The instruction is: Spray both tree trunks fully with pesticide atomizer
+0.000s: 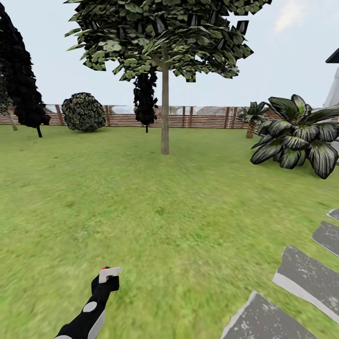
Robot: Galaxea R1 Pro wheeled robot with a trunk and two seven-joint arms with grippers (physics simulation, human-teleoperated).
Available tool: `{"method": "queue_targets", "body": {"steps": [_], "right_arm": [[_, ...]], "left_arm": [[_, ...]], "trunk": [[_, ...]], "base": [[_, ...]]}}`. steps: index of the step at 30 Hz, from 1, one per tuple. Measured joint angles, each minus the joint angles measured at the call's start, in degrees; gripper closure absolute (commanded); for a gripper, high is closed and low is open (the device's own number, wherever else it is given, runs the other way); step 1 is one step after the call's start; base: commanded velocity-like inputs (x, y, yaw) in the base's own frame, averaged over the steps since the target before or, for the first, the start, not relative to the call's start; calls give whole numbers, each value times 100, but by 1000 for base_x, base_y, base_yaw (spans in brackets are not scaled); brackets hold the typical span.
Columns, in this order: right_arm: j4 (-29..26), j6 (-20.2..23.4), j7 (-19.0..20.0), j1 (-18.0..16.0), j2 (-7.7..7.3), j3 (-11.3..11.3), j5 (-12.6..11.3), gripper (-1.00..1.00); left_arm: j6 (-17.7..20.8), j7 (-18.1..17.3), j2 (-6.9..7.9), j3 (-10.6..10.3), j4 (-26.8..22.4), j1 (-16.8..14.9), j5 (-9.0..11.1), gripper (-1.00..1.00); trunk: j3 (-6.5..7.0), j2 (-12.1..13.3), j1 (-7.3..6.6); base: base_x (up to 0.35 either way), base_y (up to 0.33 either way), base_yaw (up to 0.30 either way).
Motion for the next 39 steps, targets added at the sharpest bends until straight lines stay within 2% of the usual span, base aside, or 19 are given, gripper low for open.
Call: {"method": "queue_targets", "body": {"steps": [39], "right_arm": [[0,-5,0,0,0,-15,-25,-100]], "left_arm": [[5,0,0,-18,9,0,0,100]], "trunk": [[0,0,0]], "base": [[350,0,0]]}}
